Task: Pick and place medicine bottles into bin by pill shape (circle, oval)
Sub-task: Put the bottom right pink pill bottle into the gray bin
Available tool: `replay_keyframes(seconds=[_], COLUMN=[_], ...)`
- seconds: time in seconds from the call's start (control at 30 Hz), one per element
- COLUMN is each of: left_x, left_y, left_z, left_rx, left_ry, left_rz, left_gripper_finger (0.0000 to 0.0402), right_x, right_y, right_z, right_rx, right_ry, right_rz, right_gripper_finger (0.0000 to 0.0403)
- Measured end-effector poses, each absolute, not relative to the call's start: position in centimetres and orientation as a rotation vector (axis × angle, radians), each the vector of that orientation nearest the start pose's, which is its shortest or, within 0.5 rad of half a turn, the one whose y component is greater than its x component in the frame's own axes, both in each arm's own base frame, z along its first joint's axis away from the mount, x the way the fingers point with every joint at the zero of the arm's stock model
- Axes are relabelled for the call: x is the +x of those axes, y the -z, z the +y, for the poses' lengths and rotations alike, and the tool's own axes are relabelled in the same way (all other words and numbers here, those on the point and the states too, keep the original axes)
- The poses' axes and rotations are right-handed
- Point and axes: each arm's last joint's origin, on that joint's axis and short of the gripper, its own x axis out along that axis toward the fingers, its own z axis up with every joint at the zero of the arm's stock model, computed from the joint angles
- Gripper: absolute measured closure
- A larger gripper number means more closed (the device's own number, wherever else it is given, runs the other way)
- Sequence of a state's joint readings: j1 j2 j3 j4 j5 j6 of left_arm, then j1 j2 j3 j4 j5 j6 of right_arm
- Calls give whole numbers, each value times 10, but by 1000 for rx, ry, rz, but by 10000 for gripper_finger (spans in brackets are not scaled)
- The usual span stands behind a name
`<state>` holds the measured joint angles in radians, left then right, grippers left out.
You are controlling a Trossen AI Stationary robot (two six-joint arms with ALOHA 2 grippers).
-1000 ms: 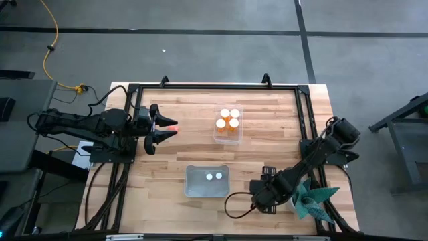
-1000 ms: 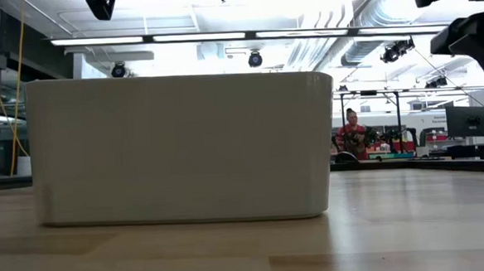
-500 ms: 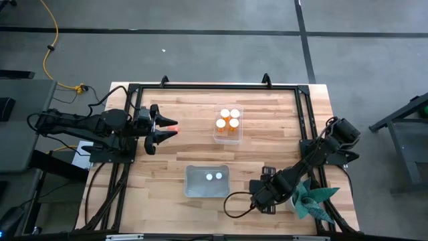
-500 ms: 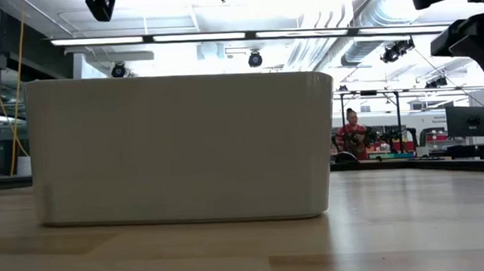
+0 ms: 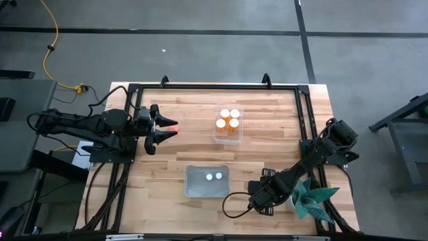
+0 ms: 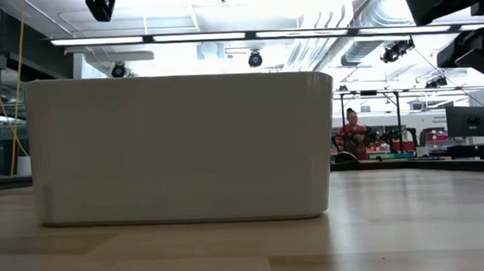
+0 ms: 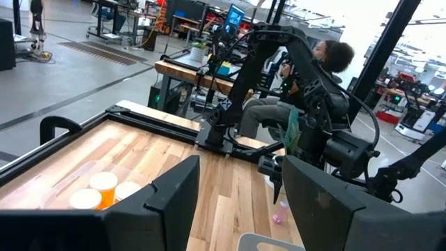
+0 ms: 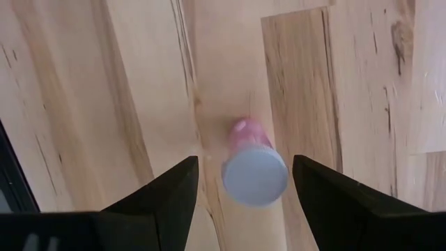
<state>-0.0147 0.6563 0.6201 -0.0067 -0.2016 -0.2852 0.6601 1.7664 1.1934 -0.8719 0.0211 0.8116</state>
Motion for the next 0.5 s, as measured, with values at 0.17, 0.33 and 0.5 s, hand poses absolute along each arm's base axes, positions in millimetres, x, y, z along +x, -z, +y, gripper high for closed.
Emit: replay_keyframes(seconds=[0.17,0.33,0.5], left_x=[154,154,154], left_y=[-312,-312,-312], left_z=[4,4,4], left_rx=[-280,-280,-280], left_ry=[-192,-192,-192], left_rz=[16,16,16], left_gripper_finger=[208,208,208], right_x=[255,255,257], right_y=[-184,-184,-184], right_z=[196,196,198], right_rx=[168,164,172], right_ry=[69,74,58], right_rz=[1456,1448,1432], right_gripper_finger=[203,257,290])
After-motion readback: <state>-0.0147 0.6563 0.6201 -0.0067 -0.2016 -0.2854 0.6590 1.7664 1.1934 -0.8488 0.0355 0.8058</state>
